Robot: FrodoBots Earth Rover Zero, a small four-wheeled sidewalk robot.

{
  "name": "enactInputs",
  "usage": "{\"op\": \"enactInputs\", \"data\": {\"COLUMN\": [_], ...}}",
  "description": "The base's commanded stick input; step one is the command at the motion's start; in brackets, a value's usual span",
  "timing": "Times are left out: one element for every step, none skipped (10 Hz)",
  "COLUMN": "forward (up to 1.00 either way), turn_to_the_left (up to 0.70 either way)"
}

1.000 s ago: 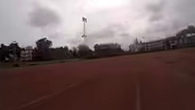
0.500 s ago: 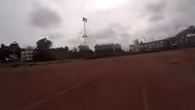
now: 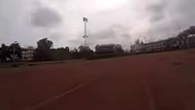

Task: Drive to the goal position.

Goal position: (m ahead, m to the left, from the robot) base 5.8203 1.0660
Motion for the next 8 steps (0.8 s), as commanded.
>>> {"op": "enactInputs", "data": {"forward": [0.50, 0.50, 0.50, 0.50, 0.50, 0.50, 0.50, 0.50], "turn_to_the_left": [-0.32, -0.48, -0.38, 0.00, 0.00, 0.00, 0.00, 0.00]}}
